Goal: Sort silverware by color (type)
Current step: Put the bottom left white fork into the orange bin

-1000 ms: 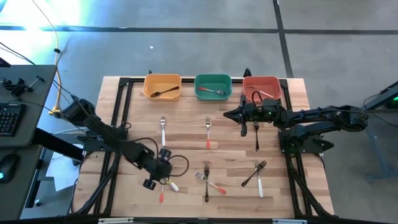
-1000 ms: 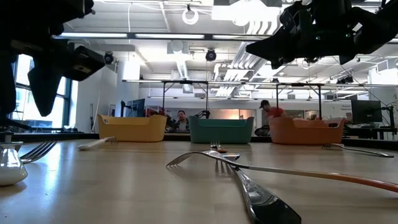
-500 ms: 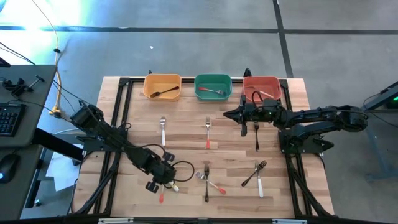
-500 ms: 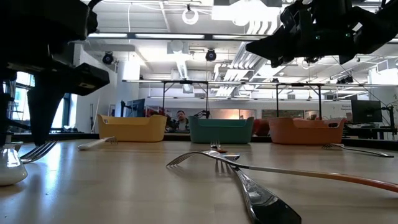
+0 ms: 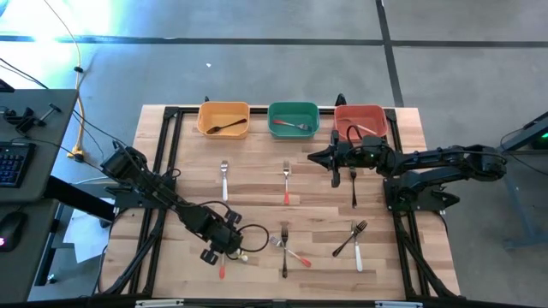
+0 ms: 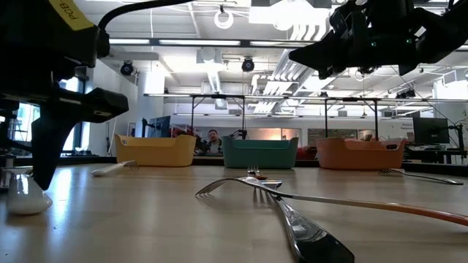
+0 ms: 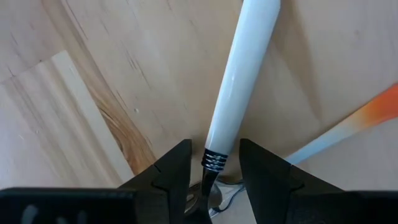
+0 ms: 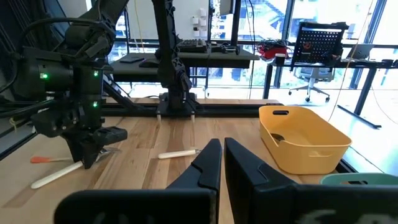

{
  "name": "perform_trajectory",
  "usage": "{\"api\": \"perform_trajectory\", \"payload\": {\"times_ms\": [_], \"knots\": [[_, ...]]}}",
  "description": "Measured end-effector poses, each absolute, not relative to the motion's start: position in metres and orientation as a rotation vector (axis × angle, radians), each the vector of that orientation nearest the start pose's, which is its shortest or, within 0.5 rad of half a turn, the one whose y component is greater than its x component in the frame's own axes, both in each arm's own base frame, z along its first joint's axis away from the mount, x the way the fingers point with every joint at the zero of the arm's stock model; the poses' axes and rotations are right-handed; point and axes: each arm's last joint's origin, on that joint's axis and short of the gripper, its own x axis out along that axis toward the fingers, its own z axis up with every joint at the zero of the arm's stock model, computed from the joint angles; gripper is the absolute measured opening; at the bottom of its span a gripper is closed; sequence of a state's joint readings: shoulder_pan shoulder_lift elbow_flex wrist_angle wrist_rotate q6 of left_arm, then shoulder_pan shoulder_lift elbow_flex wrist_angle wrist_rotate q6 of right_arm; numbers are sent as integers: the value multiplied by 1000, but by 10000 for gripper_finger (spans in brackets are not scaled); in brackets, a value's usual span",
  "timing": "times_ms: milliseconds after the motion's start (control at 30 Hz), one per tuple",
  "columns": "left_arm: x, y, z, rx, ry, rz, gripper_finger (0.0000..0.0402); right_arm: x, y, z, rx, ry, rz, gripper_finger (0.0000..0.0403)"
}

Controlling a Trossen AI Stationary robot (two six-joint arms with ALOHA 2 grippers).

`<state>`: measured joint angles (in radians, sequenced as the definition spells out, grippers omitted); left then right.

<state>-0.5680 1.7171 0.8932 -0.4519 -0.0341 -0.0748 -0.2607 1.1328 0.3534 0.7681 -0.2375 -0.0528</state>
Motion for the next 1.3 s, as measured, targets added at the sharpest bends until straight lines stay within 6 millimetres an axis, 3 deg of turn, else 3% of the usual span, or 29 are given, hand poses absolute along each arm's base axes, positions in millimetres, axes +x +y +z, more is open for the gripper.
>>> {"api": "perform_trajectory", "payload": {"times_ms": [133,367,600,700,933,1300], "knots": [[251,-159,133,335,1243,-424,105,215,-50,212,-50,12,-23,5],[250,-159,134,388,1254,-469,29,215,-50,212,-50,12,-23,5],[256,-155,147,396,1271,-435,26,215,-51,210,2,30,-67,5],[256,-147,154,375,1274,-411,26,217,-56,210,33,89,-204,5],[261,-122,184,285,1174,-345,26,234,-73,220,127,424,-505,5],[258,-72,221,198,1083,-201,26,274,-105,193,223,537,-626,5]]}}
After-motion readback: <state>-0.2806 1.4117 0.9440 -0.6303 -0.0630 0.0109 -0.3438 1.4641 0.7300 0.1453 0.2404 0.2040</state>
